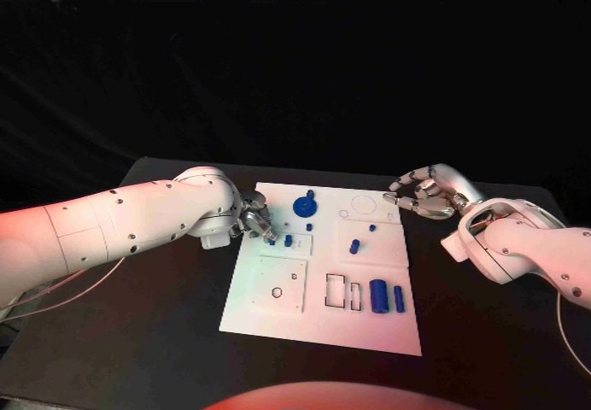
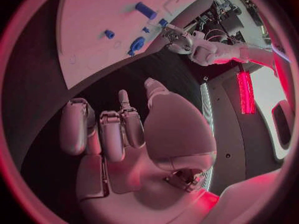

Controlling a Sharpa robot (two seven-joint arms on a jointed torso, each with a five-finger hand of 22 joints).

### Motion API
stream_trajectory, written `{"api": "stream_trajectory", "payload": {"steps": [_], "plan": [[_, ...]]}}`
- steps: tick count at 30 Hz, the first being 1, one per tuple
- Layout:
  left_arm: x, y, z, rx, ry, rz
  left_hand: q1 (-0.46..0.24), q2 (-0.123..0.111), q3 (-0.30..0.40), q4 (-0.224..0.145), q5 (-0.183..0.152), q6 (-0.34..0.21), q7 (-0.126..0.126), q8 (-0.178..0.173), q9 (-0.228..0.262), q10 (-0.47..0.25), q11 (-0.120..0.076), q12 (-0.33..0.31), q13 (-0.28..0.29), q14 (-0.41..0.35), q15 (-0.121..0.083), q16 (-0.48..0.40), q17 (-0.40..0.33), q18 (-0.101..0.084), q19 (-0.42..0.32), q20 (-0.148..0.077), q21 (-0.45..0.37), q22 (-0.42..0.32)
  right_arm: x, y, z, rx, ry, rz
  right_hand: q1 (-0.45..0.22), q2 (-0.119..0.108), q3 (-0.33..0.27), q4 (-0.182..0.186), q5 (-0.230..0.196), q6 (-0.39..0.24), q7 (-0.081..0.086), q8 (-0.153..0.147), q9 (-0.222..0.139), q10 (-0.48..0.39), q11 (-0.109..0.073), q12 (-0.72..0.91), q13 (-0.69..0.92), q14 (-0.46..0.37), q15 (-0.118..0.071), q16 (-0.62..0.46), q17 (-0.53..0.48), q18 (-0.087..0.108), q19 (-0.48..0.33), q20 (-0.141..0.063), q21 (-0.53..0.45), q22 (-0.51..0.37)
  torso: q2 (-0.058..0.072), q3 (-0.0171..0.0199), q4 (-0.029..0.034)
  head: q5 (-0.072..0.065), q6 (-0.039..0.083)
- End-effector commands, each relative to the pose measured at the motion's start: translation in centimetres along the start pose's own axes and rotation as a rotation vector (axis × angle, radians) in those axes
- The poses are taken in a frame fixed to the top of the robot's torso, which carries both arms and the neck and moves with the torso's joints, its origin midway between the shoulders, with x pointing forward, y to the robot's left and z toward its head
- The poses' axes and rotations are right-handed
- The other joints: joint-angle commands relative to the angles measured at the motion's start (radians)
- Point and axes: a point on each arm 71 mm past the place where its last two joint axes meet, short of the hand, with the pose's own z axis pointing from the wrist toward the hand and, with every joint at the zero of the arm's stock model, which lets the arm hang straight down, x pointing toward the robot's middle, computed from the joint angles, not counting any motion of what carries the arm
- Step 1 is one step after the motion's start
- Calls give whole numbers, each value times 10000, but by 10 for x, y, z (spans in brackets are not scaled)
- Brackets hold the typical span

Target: Assemble the parts on the task board

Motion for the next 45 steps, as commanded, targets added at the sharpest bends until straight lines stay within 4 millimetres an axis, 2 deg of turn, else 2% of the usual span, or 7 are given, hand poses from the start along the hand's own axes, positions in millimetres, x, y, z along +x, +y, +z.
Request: {"api": "stream_trajectory", "payload": {"steps": [1,11,28,32,34,38,45], "plan": [[2,1,1,-106,124,60,-186,-87,-383,241,17,118,-4,-87,-87,-100,4,19,15,832,-23,-61,1912,-65,18,-20,-69,-16,1,1,0,-108,130,-43,43,17,-22,0,44,-67,16,48,-8,-67,6,-33,1074,683,-73,-43,1015,168,-47,15,-47,686,-1,3,-2,3,10],[0,5,0,-280,-90,170,-494,-248,-2222,1317,12,260,28,-289,-315,-141,39,57,53,818,-5,-79,1866,-61,27,0,-100,-31,1,1,-1,-105,114,-49,41,14,-24,1,43,-71,16,50,-10,-73,7,-39,1068,683,-73,-43,1016,170,-49,15,-53,683,2,-1,0,-25,25],[-10,-2,-8,226,-685,-549,-564,-39,-2738,1452,59,287,29,-317,-360,-193,44,12,-8,794,-5,-118,1776,-40,-4,-12,-163,-115,1,0,-1,-104,93,-56,41,14,-24,1,43,-71,16,50,-10,-73,7,-39,1068,683,-73,-43,1016,170,-49,15,-53,683,14,-10,-12,-50,59],[-19,-7,-13,996,-1356,-1310,-612,-31,-3134,1439,38,-72,136,-366,-358,-825,152,-636,-885,751,70,-188,1633,31,-165,9,-407,-450,0,0,-1,-96,76,-63,41,14,-24,1,43,-71,16,50,-10,-73,7,-39,1068,683,-73,-43,1016,170,-49,15,-53,683,-12,1,3,-84,66],[-25,-10,-15,1580,-1852,-1707,-423,129,-3604,1451,19,-848,464,-369,-351,-1965,446,-1317,-1577,154,339,-1032,101,411,-1138,184,-1840,-2272,0,0,-1,-94,64,-65,41,14,-24,1,43,-71,16,50,-10,-73,7,-39,1068,683,-73,-43,1016,170,-49,15,-53,683,-16,8,9,-94,85],[-31,-21,-18,2745,-2665,-2129,67,301,-3691,1434,50,-1467,694,-300,-389,-2721,683,-1609,-1797,-727,551,-2139,-1643,805,-2244,372,-3581,-4304,-1,0,-1,-111,19,-70,36,8,-31,1,39,-88,19,52,-13,-85,9,-54,1053,677,-72,-55,988,179,-70,15,-97,656,2,1,-4,-129,150],[-22,-46,-14,4728,-3535,-1047,2892,120,-2771,727,51,-2183,1031,-445,-900,-4389,1076,-3065,-2906,-2179,885,-3768,-3935,944,-2693,676,-4406,-5126,-1,0,-1,-161,-6,-71,56,15,-22,-7,48,-97,20,56,-16,-168,10,-157,955,635,-71,-122,806,221,-167,15,-273,540,1,-9,-6,-222,219]]}}
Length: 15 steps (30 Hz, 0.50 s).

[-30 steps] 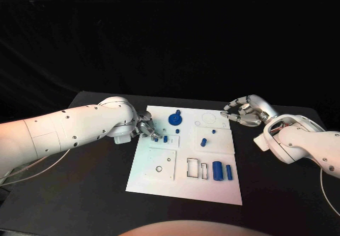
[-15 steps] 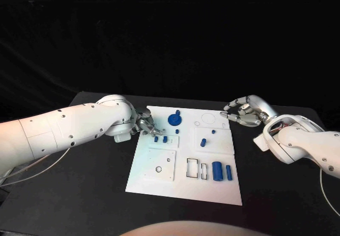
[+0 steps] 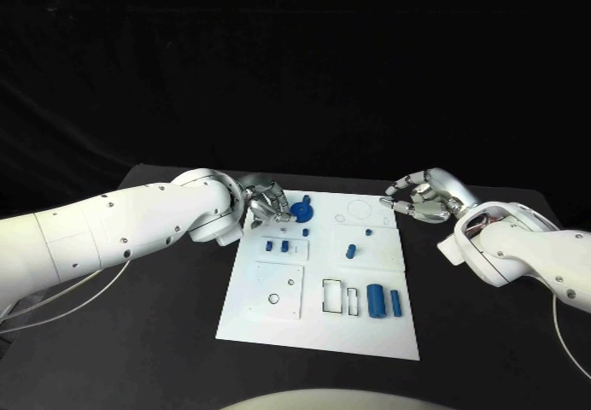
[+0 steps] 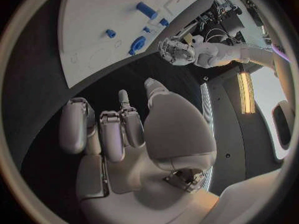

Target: Assemble the parts on the task board

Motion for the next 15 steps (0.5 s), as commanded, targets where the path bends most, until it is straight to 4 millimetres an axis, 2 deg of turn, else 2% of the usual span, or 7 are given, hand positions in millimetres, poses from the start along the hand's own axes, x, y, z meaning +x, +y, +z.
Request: {"api": "stream_trajectory", "payload": {"steps": [1,3,4,11,12,13,15], "plan": [[2,-18,2,2290,-911,697,878,-82,566,-341,0,-78,51,-175,-326,-338,86,-606,-524,-710,109,-641,-932,223,-589,44,-654,-708,1,2,0,-180,36,-52,62,17,-19,-10,50,-68,-11,57,-16,-111,8,-101,937,630,-71,-75,793,207,-102,10,-99,531,4,-10,-5,-53,41],[6,-21,4,2727,-949,1235,1133,-192,784,-483,-63,-24,74,-286,-529,-623,197,-1011,-851,-1403,165,-1235,-1787,346,-1114,108,-1251,-1351,1,2,0,-195,33,-49,79,21,-12,-14,54,-74,-10,61,-17,-155,9,-155,886,616,-71,-97,742,218,-127,11,-148,501,4,-5,-10,-58,55],[10,-23,6,3007,-967,1661,1246,-264,919,-576,-104,35,93,-410,-749,-657,213,-1304,-1157,-1576,207,-1327,-2008,365,-1202,144,-1285,-1352,1,2,0,-207,34,-46,89,21,-8,-16,55,-77,-9,65,-18,-197,9,-207,837,604,-71,-117,696,227,-150,11,-189,475,4,-4,-10,-58,55],[25,-25,14,3791,-790,3575,1384,-405,1092,-831,-159,340,-32,-740,-1275,-507,230,-1793,-1766,-1440,196,-1056,-2029,329,-1088,167,-1003,-1067,2,4,0,-259,52,-28,116,21,2,-20,59,-87,-8,73,-21,-284,10,-313,739,582,-71,-153,621,242,-189,11,-264,430,24,-6,-20,-77,106],[27,-24,16,3824,-724,3846,1395,-409,1124,-868,-161,389,-83,-814,-1365,-462,228,-1869,-1864,-1342,193,-941,-1948,303,-977,158,-831,-881,2,4,0,-264,55,-25,116,21,2,-20,59,-87,-8,73,-21,-284,10,-313,739,582,-71,-153,621,242,-189,11,-264,430,31,-7,-26,-78,111],[29,-23,17,3842,-667,4084,1347,-459,1136,-922,-180,482,-131,-978,-1554,-367,216,-2021,-2068,-1060,193,-618,-1684,206,-681,154,-373,-373,2,4,0,-268,58,-21,116,21,2,-20,59,-87,-8,73,-21,-284,10,-313,739,582,-71,-153,621,242,-189,11,-264,430,34,-7,-25,-84,120],[32,-22,19,3842,-582,4412,1358,-454,1171,-985,-179,597,-178,-1054,-1663,-348,207,-2157,-2219,-1025,170,-556,-1756,165,-574,153,-171,-154,3,4,0,-274,60,-17,116,21,2,-20,59,-87,-8,73,-21,-284,10,-313,739,582,-71,-153,621,242,-189,11,-264,430,38,-7,-21,-98,129]]}}
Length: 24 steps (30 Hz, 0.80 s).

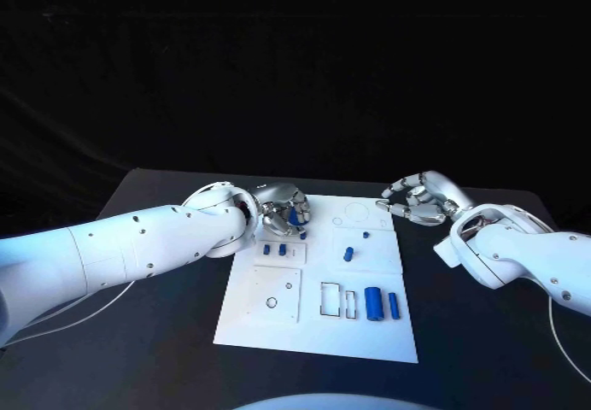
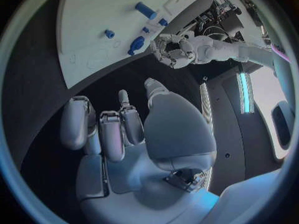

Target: Assemble the parts on the task board

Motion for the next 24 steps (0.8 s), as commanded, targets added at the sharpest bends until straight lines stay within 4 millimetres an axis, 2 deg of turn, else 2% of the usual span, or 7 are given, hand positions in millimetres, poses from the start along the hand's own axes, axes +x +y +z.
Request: {"api": "stream_trajectory", "payload": {"steps": [1,4,5,11,24], "plan": [[5,-6,2,937,165,1663,61,-70,10,-68,-59,113,-23,-68,-93,60,-9,-107,-124,90,-7,103,18,-97,134,9,202,219,1,2,0,-172,39,-39,116,21,3,-20,59,-88,-8,33,-12,-67,-23,-60,739,582,-71,-52,622,100,-52,16,-36,423,19,-1,-5,-21,20],[8,-5,4,871,377,2039,35,-89,26,-149,-72,216,-84,-203,-249,95,-32,-295,-335,361,-36,405,206,-200,464,-16,716,791,1,2,0,-176,41,-35,119,21,4,-19,60,-89,-7,34,-13,-81,-23,-78,723,581,-71,-55,618,104,-61,16,-53,412,13,4,2,-33,6],[10,-5,5,817,482,2187,10,-92,38,-192,-74,275,-120,-284,-339,128,-65,-404,-460,612,-61,665,426,-275,703,-37,1074,1189,1,2,0,-177,43,-34,119,21,4,-19,60,-89,-7,34,-13,-81,-23,-78,723,581,-71,-55,618,104,-61,16,-53,412,18,2,-2,-28,-2],[14,-5,9,598,823,2614,-52,-107,24,-284,-89,410,-153,-403,-487,124,-76,-627,-696,1050,-88,1124,855,-398,1080,-60,1653,1837,2,3,0,-181,48,-30,119,21,4,-19,60,-89,-7,34,-13,-81,-23,-78,723,581,-71,-55,618,104,-61,16,-53,412,12,8,3,-43,-25],[18,-6,17,354,1007,2913,-90,-4,71,-377,-89,606,-154,-496,-631,314,-100,-758,-919,1684,-117,1739,1570,-529,1493,-77,2243,2501,3,4,0,-194,75,-20,119,21,4,-19,60,-89,-7,34,-13,-81,-23,-78,723,581,-71,-55,618,104,-61,16,-53,412,3,5,5,-52,-31]]}}
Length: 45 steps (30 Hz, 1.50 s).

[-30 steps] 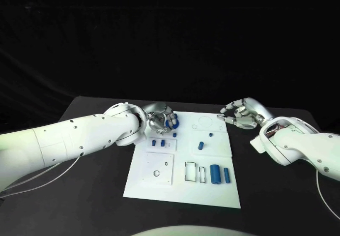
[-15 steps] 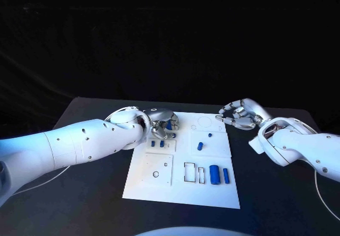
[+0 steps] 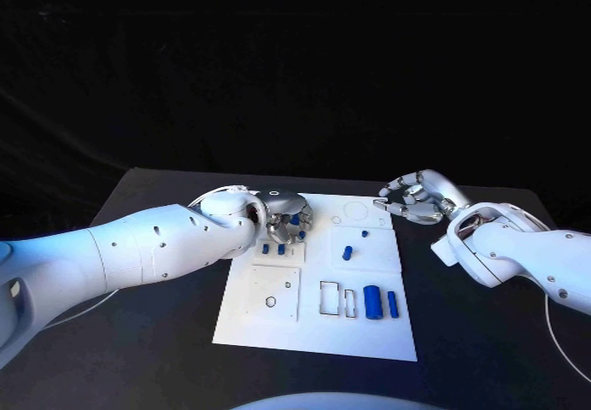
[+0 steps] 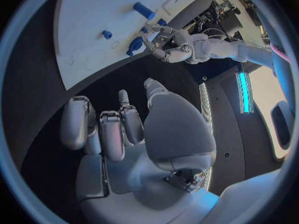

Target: Assemble the parts on the task board

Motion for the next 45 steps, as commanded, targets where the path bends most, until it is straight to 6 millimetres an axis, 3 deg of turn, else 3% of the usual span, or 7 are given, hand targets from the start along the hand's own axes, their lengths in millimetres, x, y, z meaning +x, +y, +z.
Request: {"api": "stream_trajectory", "payload": {"steps": [1,16,30,45], "plan": [[2,0,2,-126,265,287,-32,76,67,-76,-50,131,10,-52,-26,105,8,-69,-42,98,-3,84,68,-196,119,34,104,105,1,2,0,-130,50,-46,80,-20,4,-16,60,-90,-7,39,-13,-41,11,-20,724,580,-71,-58,619,103,-60,16,-53,418,0,-1,-3,-4,4],[4,-3,8,-217,464,327,-6,315,372,-235,-122,556,55,-68,-133,799,-57,-55,-204,374,-51,302,201,-290,421,19,528,586,2,2,0,-142,80,-36,80,-20,4,-16,60,-90,-7,39,-13,-41,11,-20,724,580,-71,-58,619,103,-60,16,-53,418,-2,-2,5,-22,-37],[9,-4,13,-356,718,349,-77,372,429,-320,-215,729,75,-137,-199,1200,-146,-58,-254,486,-125,367,213,-359,605,-22,787,902,3,3,1,-162,101,-25,78,-17,5,-11,59,-83,-9,47,-12,-31,10,-9,735,579,-72,-60,620,102,-58,15,-51,420,1,-3,2,-55,-69],[7,-3,13,-360,327,434,301,688,937,-926,-343,1200,95,-258,-288,1866,-228,-49,-229,670,-224,478,274,-481,894,-68,1237,1457,3,4,1,-188,81,-31,78,-17,5,-11,59,-83,-9,47,-12,-31,10,-9,735,579,-72,-60,620,102,-58,15,-51,420,-25,-6,11,-67,-71]]}}
